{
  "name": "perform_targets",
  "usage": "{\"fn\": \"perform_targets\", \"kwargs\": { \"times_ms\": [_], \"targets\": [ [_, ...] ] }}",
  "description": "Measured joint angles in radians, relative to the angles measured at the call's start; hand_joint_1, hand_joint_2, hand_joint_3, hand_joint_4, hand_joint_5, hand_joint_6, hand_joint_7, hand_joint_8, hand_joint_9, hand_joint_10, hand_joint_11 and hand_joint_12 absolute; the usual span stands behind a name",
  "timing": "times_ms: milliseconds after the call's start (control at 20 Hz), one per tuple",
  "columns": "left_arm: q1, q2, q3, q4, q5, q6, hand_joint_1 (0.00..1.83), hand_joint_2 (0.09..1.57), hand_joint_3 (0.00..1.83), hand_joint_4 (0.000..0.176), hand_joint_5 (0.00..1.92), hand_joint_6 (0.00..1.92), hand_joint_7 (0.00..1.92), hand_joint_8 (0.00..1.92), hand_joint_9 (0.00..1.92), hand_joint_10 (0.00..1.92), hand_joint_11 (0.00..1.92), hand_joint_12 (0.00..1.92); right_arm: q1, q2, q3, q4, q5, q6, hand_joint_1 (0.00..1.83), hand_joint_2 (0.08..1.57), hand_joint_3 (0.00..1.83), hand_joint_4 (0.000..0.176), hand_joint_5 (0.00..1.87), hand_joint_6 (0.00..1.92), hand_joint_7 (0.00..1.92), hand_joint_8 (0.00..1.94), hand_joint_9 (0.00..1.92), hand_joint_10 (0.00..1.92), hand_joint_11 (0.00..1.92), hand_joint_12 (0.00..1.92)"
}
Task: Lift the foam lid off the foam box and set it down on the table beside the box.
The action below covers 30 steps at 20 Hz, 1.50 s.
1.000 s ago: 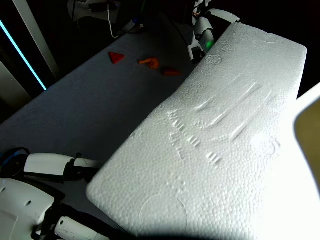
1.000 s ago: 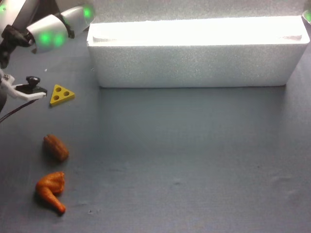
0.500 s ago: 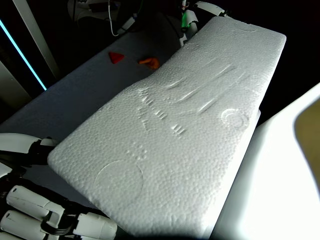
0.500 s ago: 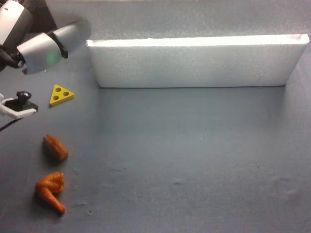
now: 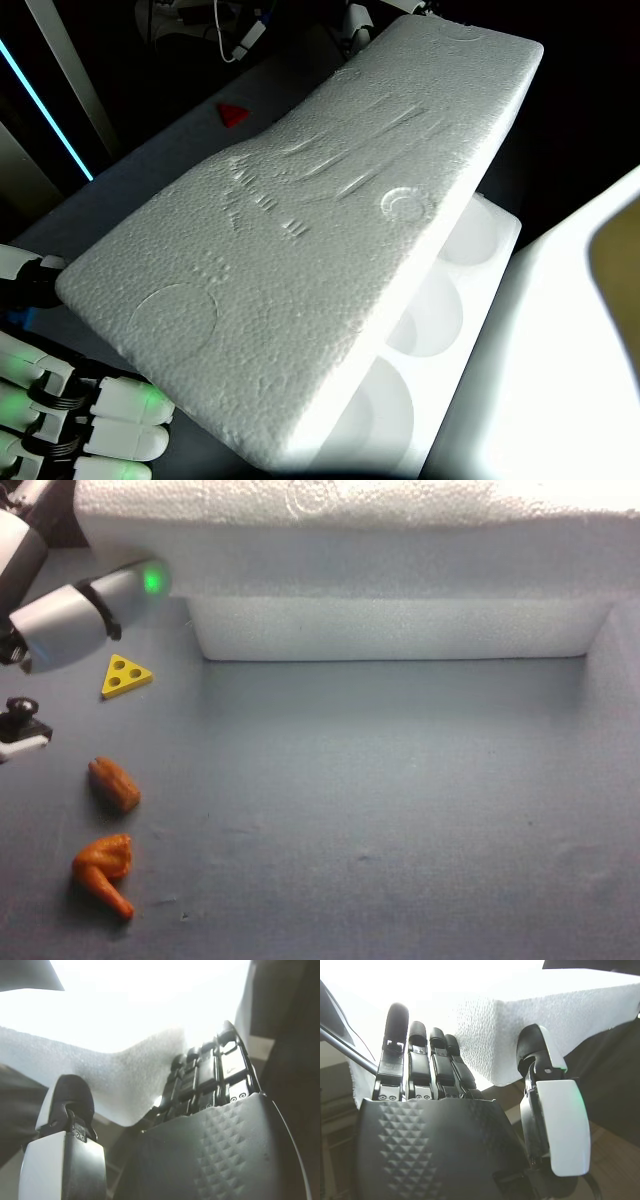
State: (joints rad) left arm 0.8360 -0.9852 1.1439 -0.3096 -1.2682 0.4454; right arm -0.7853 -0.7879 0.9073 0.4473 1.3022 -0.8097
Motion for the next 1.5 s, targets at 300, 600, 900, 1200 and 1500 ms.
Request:
{"fn": "perform_targets", "kwargs": {
  "times_ms": [300, 600, 900, 1200, 1500],
  "targets": [
    [0.074, 0.031, -0.066, 0.003, -0.034, 0.011, 0.38, 1.21, 0.01, 0.046, 0.08, 0.0, 0.0, 0.0, 0.0, 0.0, 0.0, 0.01, -0.101, 0.034, -0.066, -0.006, 0.055, 0.001, 0.36, 1.29, 0.0, 0.0, 0.0, 0.36, 0.0, 0.0, 0.0, 0.0, 0.0, 0.24],
    [0.146, 0.029, -0.094, 0.018, -0.011, 0.0, 0.3, 1.2, 0.0, 0.034, 0.04, 0.0, 0.0, 0.0, 0.0, 0.0, 0.0, 0.0, -0.199, 0.05, -0.096, -0.005, 0.076, 0.027, 0.36, 1.29, 0.0, 0.0, 0.01, 0.28, 0.0, 0.0, 0.0, 0.0, 0.02, 0.02],
    [0.21, 0.013, -0.116, 0.034, 0.013, -0.018, 0.27, 1.22, 0.0, 0.019, 0.04, 0.0, 0.0, 0.0, 0.0, 0.0, 0.0, 0.0, -0.283, 0.037, -0.1, 0.008, 0.067, 0.067, 0.37, 1.28, 0.0, 0.0, 0.02, 0.2, 0.0, 0.0, 0.0, 0.0, 0.0, 0.0],
    [0.25, -0.027, -0.105, 0.017, 0.022, -0.037, 0.24, 1.21, 0.0, 0.017, 0.04, 0.0, 0.0, 0.0, 0.0, 0.0, 0.0, 0.0, -0.316, -0.004, -0.074, 0.012, 0.048, 0.1, 0.37, 1.25, 0.0, 0.0, 0.04, 0.22, 0.0, 0.0, 0.0, 0.0, 0.0, 0.0],
    [0.265, -0.05, -0.082, 0.003, 0.071, -0.044, 0.32, 1.2, 0.0, 0.0, 0.05, 0.01, 0.0, 0.0, 0.0, 0.0, 0.0, 0.0, -0.316, -0.057, -0.035, 0.014, -0.043, 0.113, 0.36, 1.26, 0.0, 0.0, 0.03, 0.2, 0.0, 0.0, 0.0, 0.0, 0.0, 0.0]
  ]
}}
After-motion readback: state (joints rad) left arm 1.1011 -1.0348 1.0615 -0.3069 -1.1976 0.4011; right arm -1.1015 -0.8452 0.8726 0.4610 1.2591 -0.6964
